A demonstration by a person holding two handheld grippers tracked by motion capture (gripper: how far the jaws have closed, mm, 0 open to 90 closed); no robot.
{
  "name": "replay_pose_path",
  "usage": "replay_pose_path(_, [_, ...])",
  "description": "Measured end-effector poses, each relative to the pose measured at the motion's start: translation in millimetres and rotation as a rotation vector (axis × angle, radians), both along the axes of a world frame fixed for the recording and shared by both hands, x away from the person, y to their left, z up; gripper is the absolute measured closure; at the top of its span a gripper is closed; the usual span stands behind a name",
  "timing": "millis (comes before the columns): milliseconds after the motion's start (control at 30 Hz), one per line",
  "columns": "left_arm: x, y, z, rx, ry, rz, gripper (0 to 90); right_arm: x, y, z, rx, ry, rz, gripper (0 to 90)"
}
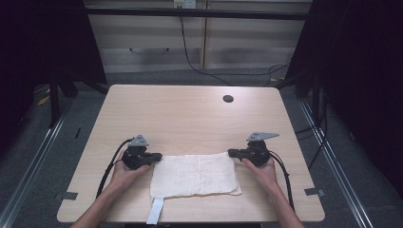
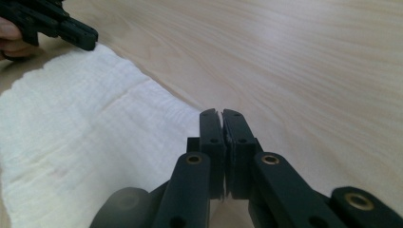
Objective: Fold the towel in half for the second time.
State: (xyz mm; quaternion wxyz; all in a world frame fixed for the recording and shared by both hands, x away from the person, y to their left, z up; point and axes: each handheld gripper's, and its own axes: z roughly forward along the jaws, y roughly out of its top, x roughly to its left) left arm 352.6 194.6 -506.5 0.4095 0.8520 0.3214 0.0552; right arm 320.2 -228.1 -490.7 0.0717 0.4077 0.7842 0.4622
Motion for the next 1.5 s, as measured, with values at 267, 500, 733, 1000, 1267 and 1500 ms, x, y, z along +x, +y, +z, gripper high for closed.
replay_pose_path(267, [-1.1, 1.7, -0.3, -0.002, -0.003, 0.002, 86.6, -7.6, 2.1, 14.3, 0.035, -0.053, 0.032, 87.8])
replay_pose_path(500, [-3.1, 3.7, 0.0, 0.009, -0.023, 0.025, 86.9, -15.1, 8.5, 21.6, 0.054, -0.064, 0.077, 87.8])
replay_pose_path(733, [1.2, 11.1, -0.4, 0.009, -0.031, 0.057, 87.0, -17.3, 18.0, 24.1, 0.06, -0.067, 0.11, 87.9])
replay_pose_path(1000, [3.5, 16.7, -0.1, 0.014, -0.039, 0.094, 87.3, -27.8, 33.4, 31.5, 0.056, -0.088, 0.174, 87.8])
replay_pose_path(1267, [4.5, 21.0, -0.1, 0.017, -0.043, 0.138, 87.3, -45.8, 49.0, 35.6, 0.04, -0.094, 0.24, 87.8])
replay_pose_path(1500, [5.0, 20.3, -0.5, 0.024, -0.048, 0.148, 87.4, -66.6, 64.8, 20.9, -0.009, -0.042, 0.327, 87.8])
